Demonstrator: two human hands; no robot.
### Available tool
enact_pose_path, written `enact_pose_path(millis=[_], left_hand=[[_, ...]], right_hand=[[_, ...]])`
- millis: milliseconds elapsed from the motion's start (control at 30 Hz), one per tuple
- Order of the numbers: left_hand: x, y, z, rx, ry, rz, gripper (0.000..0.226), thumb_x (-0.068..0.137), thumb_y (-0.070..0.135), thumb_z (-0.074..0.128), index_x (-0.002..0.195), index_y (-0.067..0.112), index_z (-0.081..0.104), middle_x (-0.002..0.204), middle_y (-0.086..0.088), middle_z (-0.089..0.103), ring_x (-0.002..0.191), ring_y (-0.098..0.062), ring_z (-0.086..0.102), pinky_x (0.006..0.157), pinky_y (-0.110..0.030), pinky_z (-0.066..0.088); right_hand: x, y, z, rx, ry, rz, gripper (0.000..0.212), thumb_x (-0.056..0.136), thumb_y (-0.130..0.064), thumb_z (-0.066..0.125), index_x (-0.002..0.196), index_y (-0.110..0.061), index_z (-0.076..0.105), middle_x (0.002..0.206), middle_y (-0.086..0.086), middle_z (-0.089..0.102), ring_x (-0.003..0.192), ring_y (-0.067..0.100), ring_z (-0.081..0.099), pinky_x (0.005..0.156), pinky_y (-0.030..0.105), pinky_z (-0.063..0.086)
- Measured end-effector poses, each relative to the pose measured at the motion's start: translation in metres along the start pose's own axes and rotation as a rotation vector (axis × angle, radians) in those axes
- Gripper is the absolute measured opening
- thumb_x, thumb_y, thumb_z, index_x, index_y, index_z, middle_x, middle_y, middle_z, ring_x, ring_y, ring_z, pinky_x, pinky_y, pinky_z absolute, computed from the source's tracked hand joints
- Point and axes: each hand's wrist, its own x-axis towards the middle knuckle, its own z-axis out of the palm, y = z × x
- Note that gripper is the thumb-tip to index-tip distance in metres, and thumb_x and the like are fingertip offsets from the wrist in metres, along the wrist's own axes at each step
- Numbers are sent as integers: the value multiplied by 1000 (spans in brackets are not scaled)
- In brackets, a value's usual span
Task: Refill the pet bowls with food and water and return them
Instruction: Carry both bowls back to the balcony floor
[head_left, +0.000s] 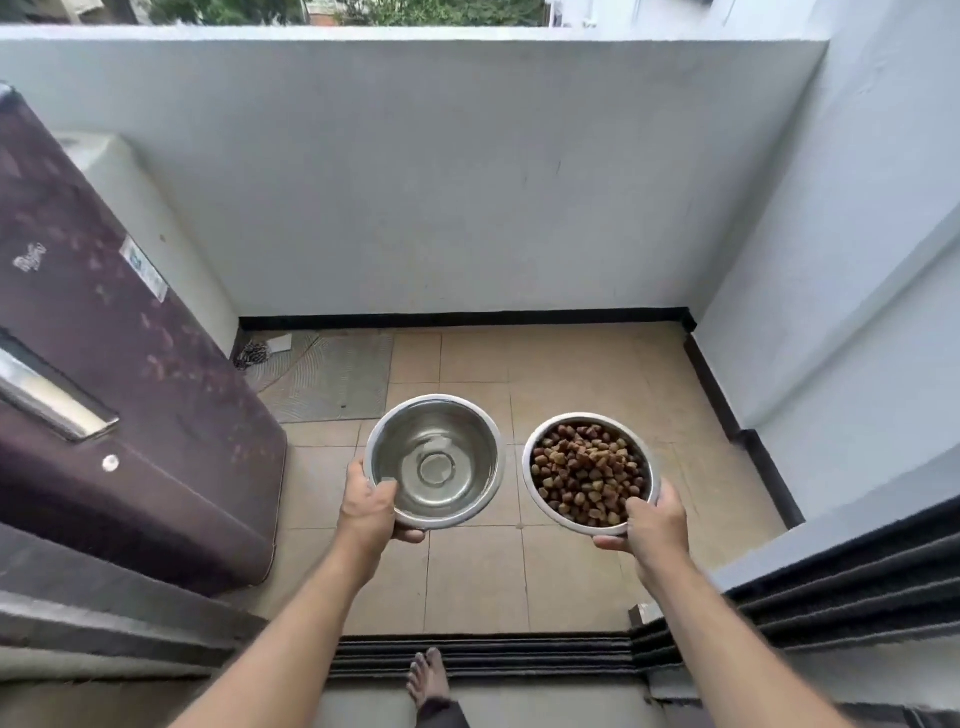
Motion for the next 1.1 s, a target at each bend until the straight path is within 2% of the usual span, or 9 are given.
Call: enact_pose_path(millis=[67, 200, 333, 533, 733, 967, 1100], left_hand=[[23, 0, 2, 12, -9, -4, 31, 95, 0, 40, 119, 19, 43, 98, -15, 59, 49, -22, 64, 39, -32, 52], [68, 1, 6, 46, -67, -20, 25, 94, 1, 41, 106, 22, 43, 92, -16, 59, 48, -25, 63, 39, -32, 53], [112, -4, 12, 63, -88, -33, 25, 95, 3, 41, 106, 26, 43, 95, -18, 60, 51, -27, 65, 41, -33, 54], [167, -31, 31, 55, -98, -56, 28, 95, 0, 42, 104, 26, 44, 87, -16, 59, 48, -25, 64, 38, -30, 52], [213, -89, 56, 8, -54, -83, 30, 97, 0, 42, 105, 29, 45, 94, -14, 60, 50, -25, 66, 38, -31, 53], [263, -184, 78, -4, -16, -134, 38, 97, -1, 43, 105, 36, 44, 105, -9, 59, 54, -28, 69, 38, -33, 55], [294, -249, 91, -3, -13, -172, 36, 100, 0, 43, 107, 35, 44, 109, -10, 60, 57, -30, 70, 39, -34, 56]], right_hand=[[17, 1, 11, 9, 0, 16, 48, 89, 12, 41, 128, -13, 54, 113, 10, 61, 83, 34, 70, 40, 36, 58], [46, 1, 33, 21, 9, 43, 52, 91, 12, 40, 131, -18, 52, 116, 10, 62, 84, 38, 72, 42, 39, 58], [78, 7, 51, 46, 13, 68, 56, 90, 13, 40, 132, -23, 51, 119, 7, 60, 86, 39, 72, 44, 40, 59], [134, 40, 72, 105, 53, 158, 55, 91, 15, 38, 133, -21, 44, 120, 5, 54, 91, 45, 70, 43, 42, 60], [206, 98, 89, 135, 58, 222, 53, 92, 15, 38, 129, -22, 44, 127, 7, 52, 101, 44, 66, 45, 43, 60], [278, 190, 112, 145, 88, 307, 60, 93, 16, 37, 141, -19, 40, 125, 4, 50, 97, 36, 64, 46, 43, 60], [316, 260, 121, 136, 92, 362, 57, 93, 15, 37, 136, -23, 41, 121, 0, 50, 99, 36, 65, 46, 42, 61]])
